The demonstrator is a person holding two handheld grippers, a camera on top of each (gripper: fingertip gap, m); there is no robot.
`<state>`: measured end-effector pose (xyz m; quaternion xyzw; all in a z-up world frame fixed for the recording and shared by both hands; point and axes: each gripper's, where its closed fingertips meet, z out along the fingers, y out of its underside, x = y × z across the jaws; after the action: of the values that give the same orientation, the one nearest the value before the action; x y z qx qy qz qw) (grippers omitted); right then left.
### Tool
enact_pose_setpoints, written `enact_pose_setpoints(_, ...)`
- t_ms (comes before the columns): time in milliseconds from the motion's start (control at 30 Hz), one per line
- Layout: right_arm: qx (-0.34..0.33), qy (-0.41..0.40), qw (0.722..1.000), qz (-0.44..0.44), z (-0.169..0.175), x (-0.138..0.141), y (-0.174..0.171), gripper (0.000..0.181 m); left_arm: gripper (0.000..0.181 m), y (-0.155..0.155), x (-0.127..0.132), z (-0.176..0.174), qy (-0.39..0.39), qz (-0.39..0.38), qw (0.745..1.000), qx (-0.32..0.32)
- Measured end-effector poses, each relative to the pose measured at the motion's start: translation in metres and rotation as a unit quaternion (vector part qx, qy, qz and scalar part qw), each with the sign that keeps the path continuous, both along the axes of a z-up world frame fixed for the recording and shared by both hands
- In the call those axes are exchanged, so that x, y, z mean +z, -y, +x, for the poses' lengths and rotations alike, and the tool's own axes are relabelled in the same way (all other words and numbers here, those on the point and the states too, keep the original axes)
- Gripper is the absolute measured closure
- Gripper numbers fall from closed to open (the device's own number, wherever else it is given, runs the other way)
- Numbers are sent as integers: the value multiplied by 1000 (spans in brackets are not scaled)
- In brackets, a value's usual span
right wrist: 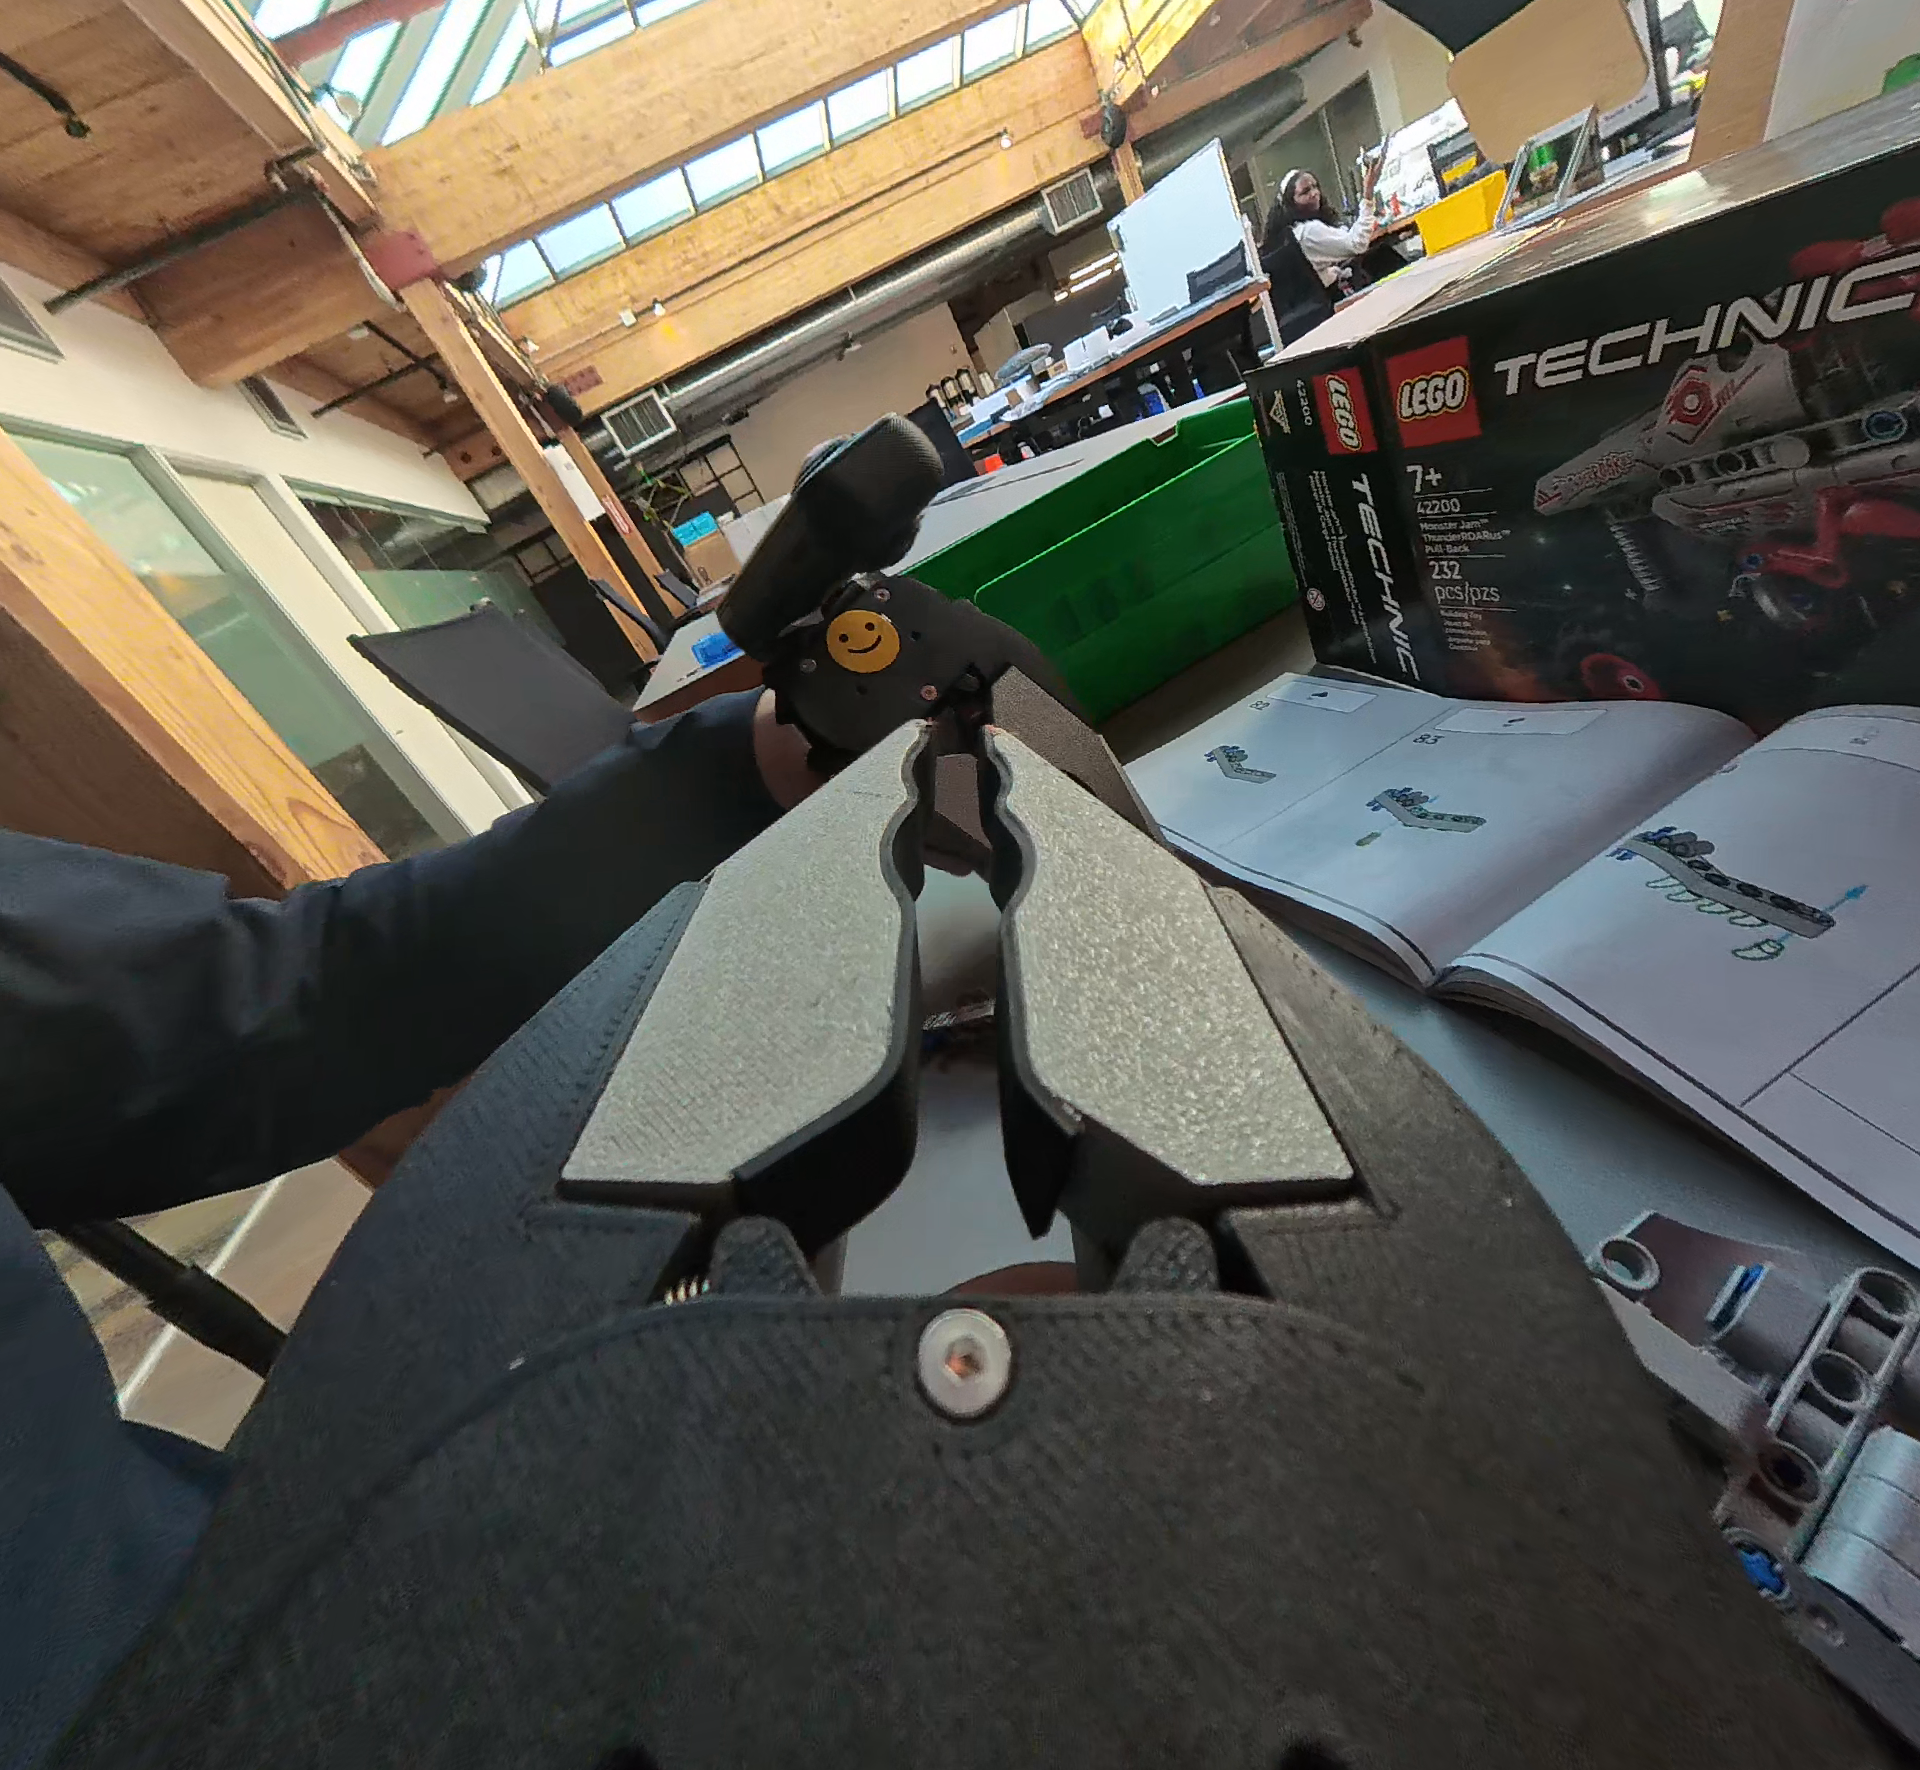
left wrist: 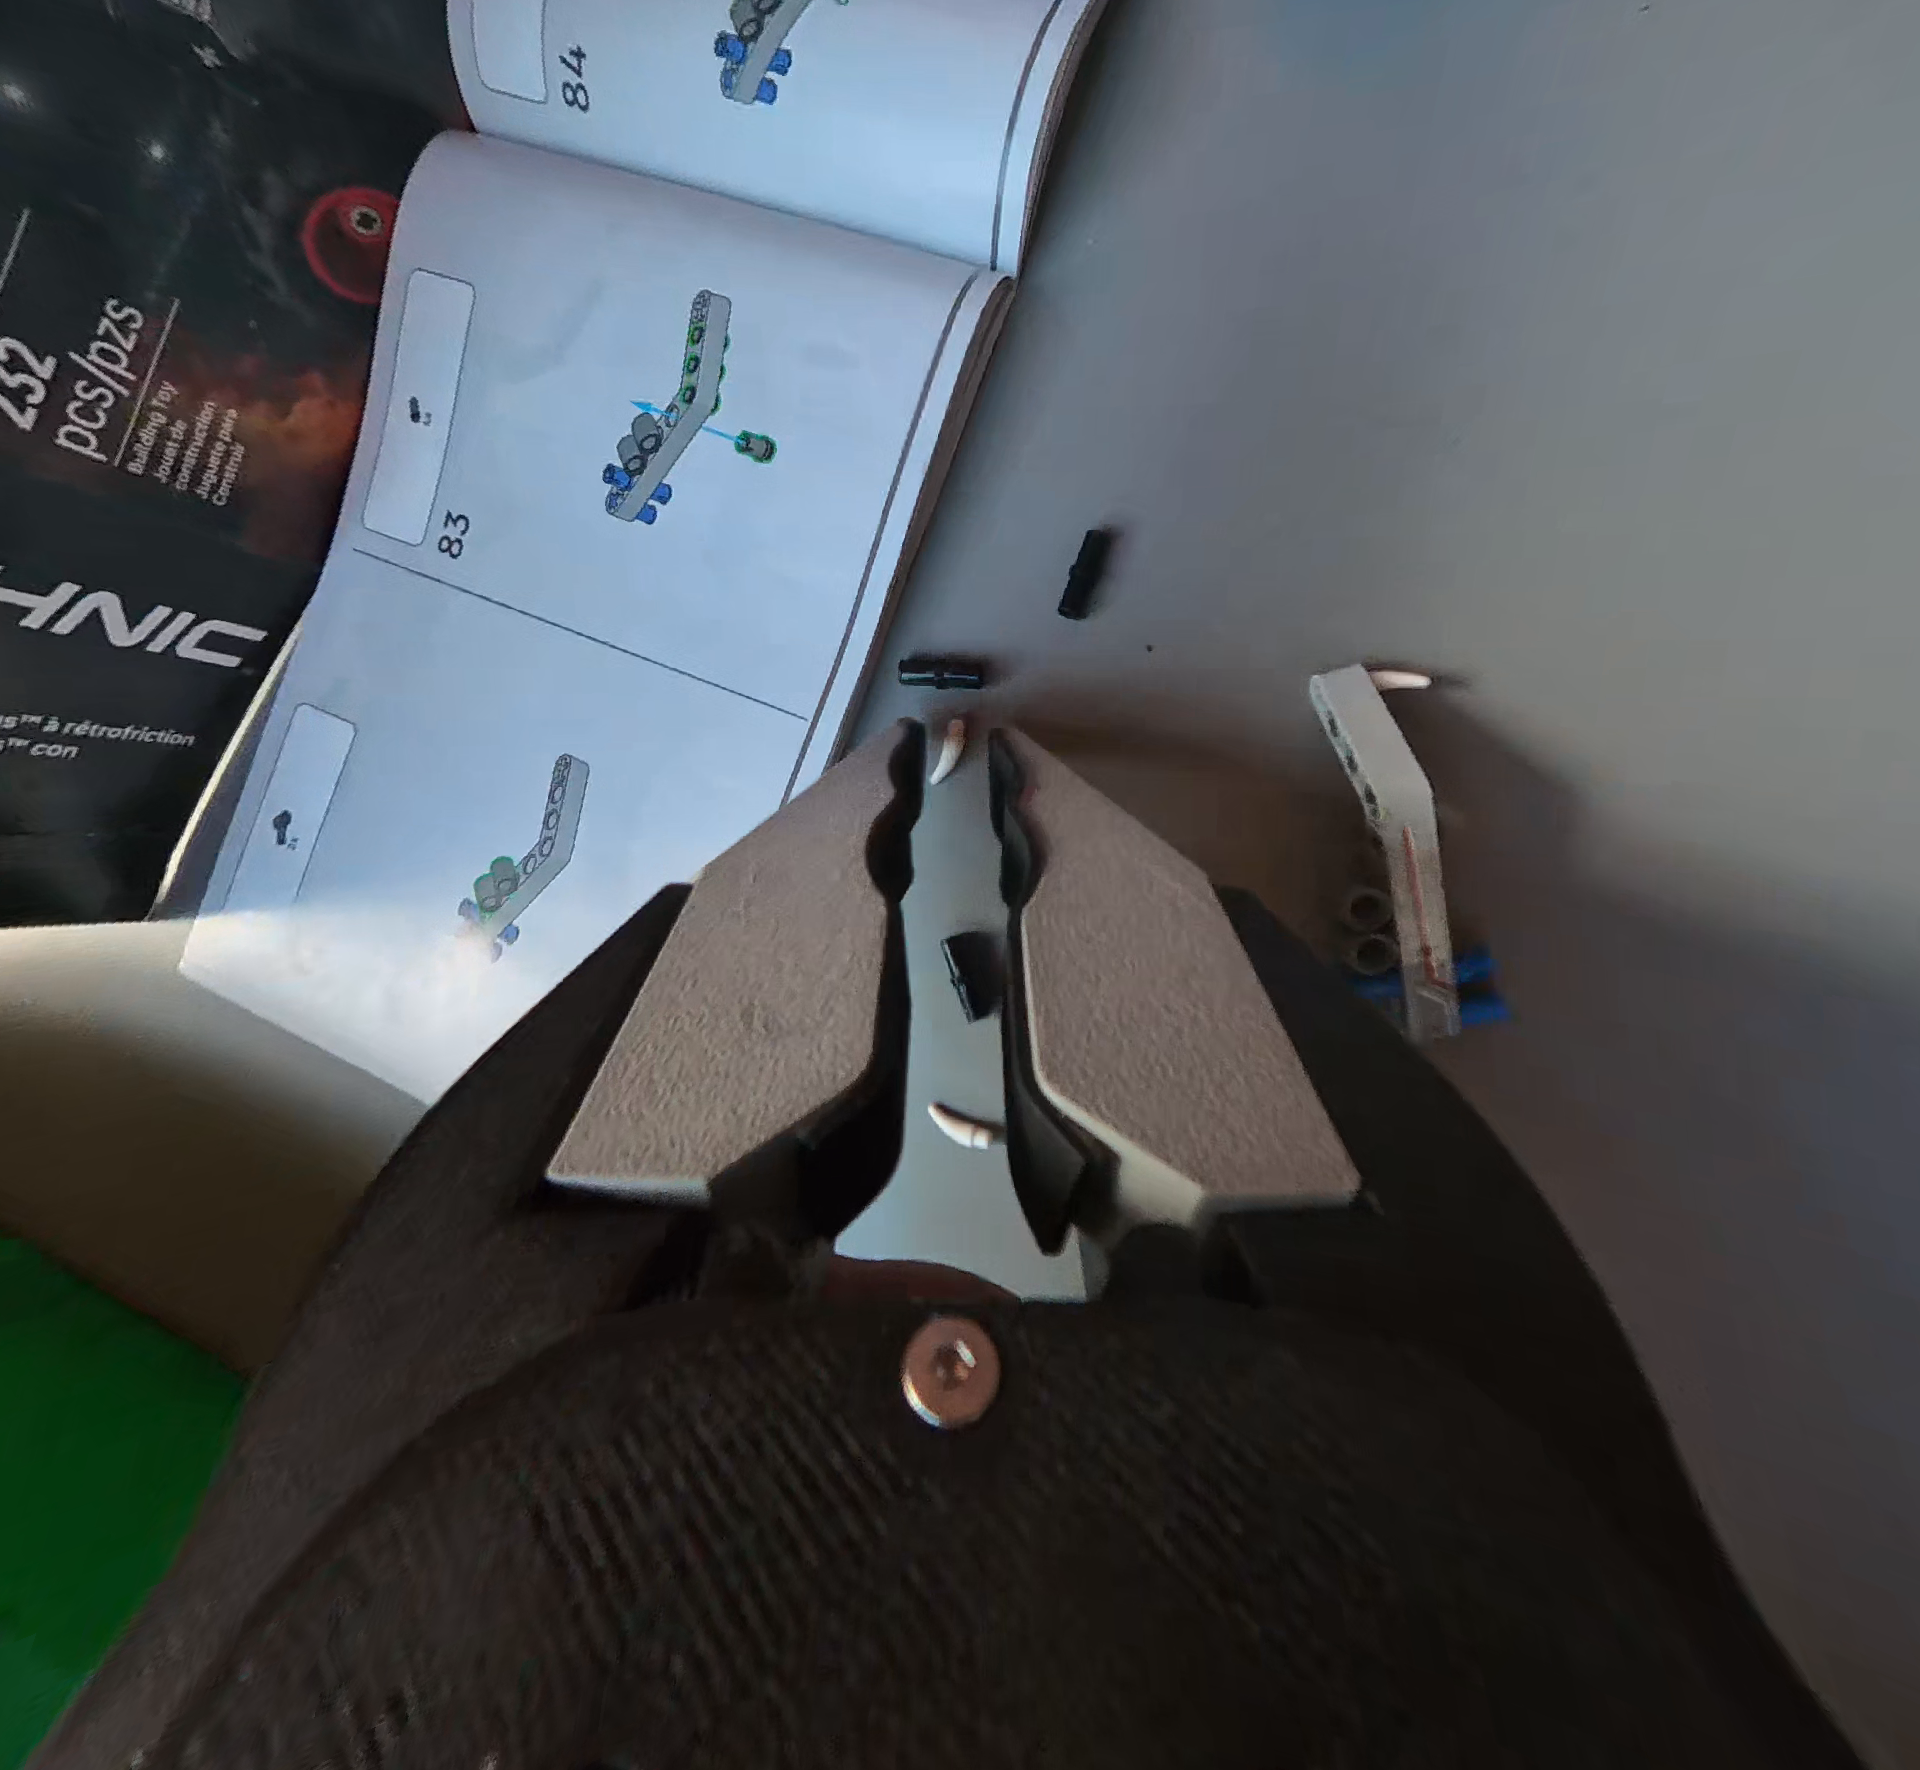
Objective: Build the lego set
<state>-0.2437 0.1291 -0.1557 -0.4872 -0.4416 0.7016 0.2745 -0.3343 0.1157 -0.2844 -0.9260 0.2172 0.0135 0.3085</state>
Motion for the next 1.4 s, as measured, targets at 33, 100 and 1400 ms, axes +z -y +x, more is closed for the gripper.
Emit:
enact_pose_setpoints(33,0,0,1000,-1,0,0,0,176,174,-1,0,0,5,-1,1000,0)
enact_pose_setpoints(100,1,-1,1000,-1,0,0,0,177,178,-2,-1,0,18,-3,1000,3)
enact_pose_setpoints(1400,-186,1,929,319,-3,2,0,179,181,-21,133,94,683,235,661,202)
